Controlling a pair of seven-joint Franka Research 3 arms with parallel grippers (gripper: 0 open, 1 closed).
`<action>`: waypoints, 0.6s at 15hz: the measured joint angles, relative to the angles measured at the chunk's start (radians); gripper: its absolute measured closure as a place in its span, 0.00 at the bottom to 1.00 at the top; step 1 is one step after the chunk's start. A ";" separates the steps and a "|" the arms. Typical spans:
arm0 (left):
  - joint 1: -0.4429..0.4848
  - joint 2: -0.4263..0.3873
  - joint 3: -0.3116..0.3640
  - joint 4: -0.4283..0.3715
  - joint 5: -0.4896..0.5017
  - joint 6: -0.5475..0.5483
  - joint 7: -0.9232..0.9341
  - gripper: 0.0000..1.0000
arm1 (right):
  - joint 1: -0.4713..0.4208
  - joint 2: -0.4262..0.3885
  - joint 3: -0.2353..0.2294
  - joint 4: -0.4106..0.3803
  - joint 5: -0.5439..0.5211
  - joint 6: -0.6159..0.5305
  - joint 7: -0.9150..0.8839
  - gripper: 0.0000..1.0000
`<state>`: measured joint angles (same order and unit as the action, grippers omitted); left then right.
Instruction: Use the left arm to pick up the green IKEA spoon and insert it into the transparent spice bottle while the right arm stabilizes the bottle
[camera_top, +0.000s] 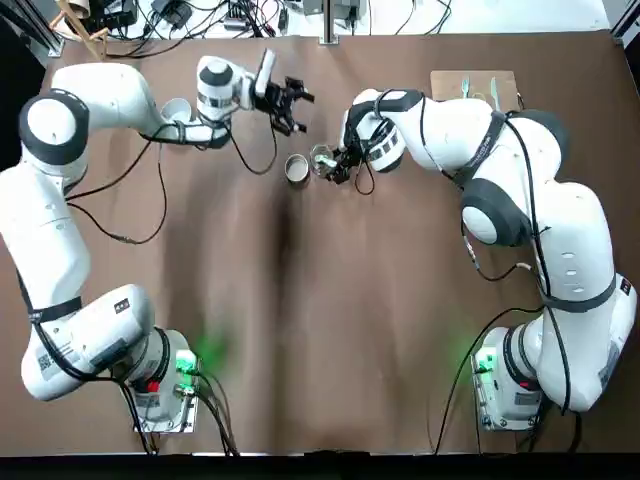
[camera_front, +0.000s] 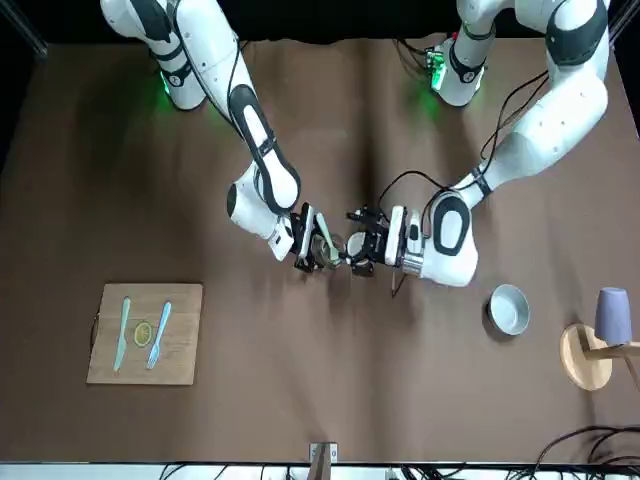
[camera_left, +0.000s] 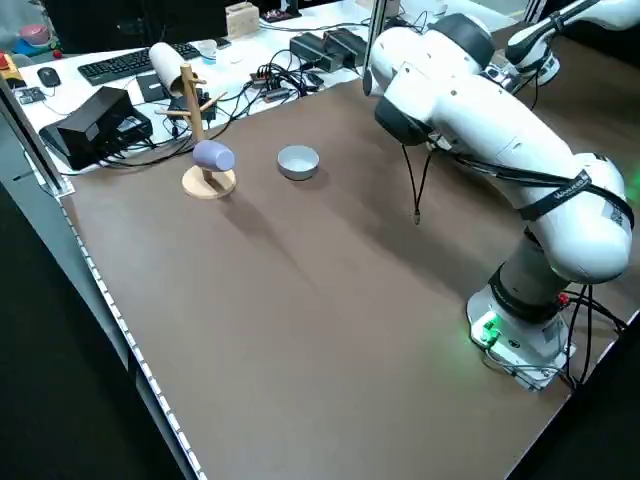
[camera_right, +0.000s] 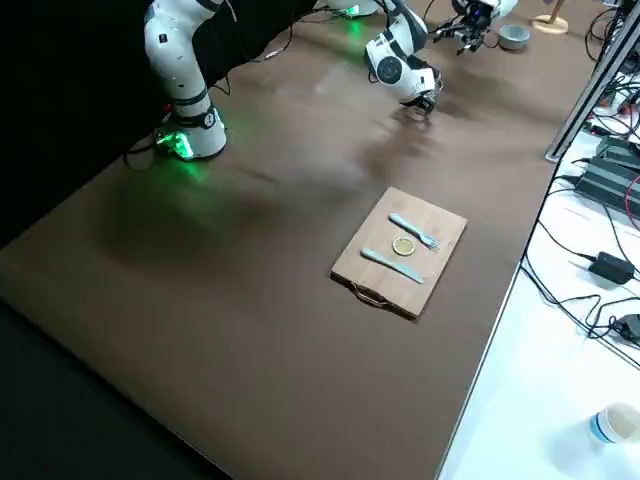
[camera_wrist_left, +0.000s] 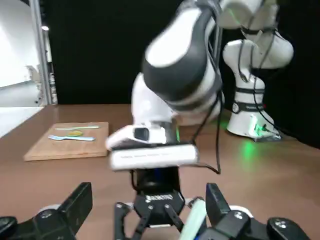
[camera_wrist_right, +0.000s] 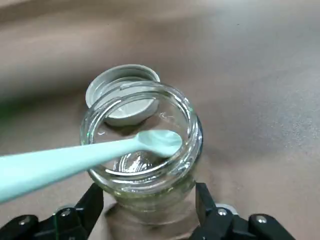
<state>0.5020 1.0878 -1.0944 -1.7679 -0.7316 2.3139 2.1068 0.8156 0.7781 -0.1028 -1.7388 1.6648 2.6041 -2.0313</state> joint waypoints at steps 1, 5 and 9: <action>0.016 -0.020 -0.009 0.010 0.000 -0.014 -0.042 0.00 | 0.000 0.000 0.000 0.000 0.000 0.000 0.000 0.18; 0.056 -0.099 -0.023 0.066 0.000 -0.120 -0.334 0.00 | 0.000 0.000 -0.002 -0.002 0.001 -0.001 0.000 0.16; 0.072 -0.148 -0.024 0.150 0.055 -0.164 -0.634 0.00 | 0.000 0.000 -0.003 -0.008 0.003 -0.007 -0.001 0.00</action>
<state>0.5744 0.9402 -1.1187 -1.6181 -0.6761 2.1497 1.4733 0.8154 0.7784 -0.1054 -1.7471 1.6679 2.5966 -2.0319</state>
